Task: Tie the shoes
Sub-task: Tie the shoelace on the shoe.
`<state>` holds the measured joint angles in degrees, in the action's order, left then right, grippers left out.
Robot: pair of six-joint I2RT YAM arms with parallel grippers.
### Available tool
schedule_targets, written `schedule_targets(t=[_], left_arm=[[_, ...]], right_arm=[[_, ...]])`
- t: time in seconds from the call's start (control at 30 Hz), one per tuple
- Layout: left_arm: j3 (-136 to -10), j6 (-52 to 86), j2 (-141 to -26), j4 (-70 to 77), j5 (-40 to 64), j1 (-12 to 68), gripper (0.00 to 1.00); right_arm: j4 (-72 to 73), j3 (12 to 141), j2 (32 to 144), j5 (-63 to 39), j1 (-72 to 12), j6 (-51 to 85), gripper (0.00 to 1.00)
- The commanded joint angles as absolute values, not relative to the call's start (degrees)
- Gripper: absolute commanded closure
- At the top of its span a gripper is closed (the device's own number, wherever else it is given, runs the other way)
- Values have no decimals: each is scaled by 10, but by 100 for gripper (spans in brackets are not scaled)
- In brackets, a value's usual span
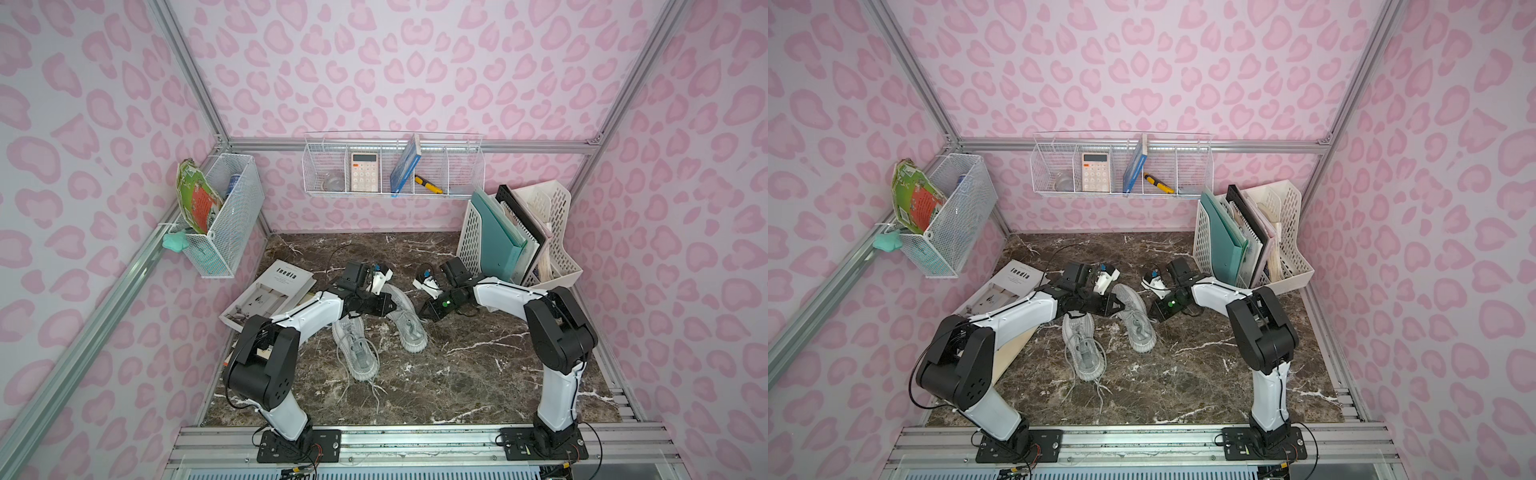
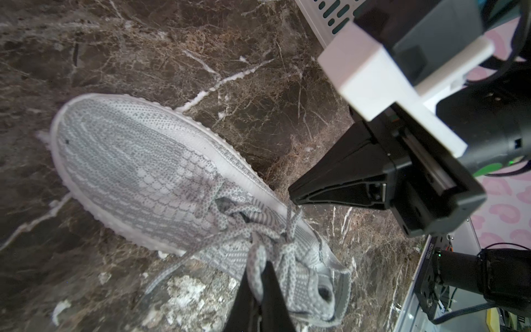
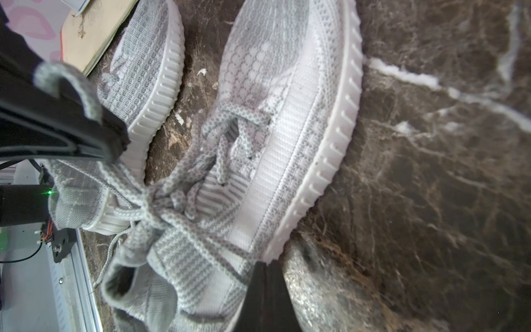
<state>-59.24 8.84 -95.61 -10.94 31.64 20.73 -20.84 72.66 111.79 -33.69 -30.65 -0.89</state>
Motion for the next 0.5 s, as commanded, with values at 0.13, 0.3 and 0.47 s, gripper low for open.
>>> schedule_targets(t=[0.13, 0.3, 0.47], left_arm=[[-598, 101, -963, -134, 294, 202, 100], [-602, 110, -973, -150, 277, 197, 100], [-600, 121, -975, -154, 260, 192, 100]], right_arm=[[-239, 737, 1121, -270, -313, -7, 100], [-246, 740, 1125, -242, -317, -4, 100], [-256, 745, 1129, -209, -318, 0, 100]])
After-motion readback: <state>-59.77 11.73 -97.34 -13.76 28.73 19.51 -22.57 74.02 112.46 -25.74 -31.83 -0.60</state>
